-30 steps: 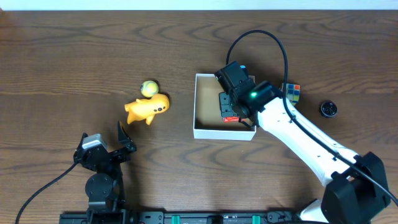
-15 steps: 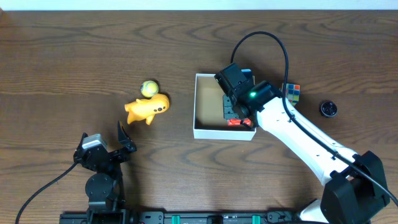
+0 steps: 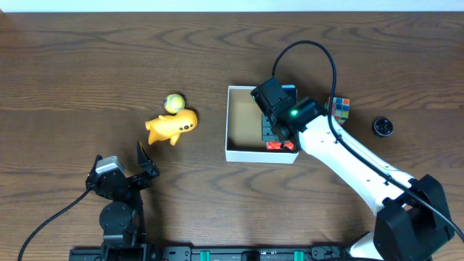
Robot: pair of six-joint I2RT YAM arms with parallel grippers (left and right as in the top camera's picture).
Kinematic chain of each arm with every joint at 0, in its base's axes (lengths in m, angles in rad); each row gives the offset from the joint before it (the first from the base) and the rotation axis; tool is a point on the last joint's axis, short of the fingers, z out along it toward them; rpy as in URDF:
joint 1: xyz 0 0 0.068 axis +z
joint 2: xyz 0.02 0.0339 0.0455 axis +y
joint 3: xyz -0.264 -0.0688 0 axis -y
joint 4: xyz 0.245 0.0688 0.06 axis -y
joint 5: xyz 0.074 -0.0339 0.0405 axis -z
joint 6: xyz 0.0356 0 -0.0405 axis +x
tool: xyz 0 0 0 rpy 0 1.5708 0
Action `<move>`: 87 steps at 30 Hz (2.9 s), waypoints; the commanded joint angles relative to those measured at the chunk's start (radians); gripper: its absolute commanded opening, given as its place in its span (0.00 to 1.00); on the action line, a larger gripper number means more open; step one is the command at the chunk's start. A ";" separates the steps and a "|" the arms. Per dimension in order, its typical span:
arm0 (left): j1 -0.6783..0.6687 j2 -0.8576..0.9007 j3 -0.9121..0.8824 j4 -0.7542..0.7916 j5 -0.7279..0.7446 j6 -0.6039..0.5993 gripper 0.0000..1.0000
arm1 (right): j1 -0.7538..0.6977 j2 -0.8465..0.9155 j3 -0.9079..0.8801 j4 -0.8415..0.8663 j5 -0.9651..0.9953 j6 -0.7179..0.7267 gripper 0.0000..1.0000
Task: Pack container
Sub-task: 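Lift the red toy car and carry it into the white box, then lower the car into the box and open the right gripper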
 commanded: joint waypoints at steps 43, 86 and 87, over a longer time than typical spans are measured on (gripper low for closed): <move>-0.002 -0.006 -0.030 -0.016 -0.001 0.010 0.98 | 0.008 0.010 -0.083 0.062 0.002 0.046 0.70; -0.002 -0.006 -0.030 -0.016 -0.001 0.010 0.98 | -0.005 0.010 0.092 -0.135 -0.050 0.092 0.49; -0.002 -0.006 -0.030 -0.016 -0.001 0.010 0.98 | -0.005 0.009 0.092 -0.135 -0.050 0.094 0.49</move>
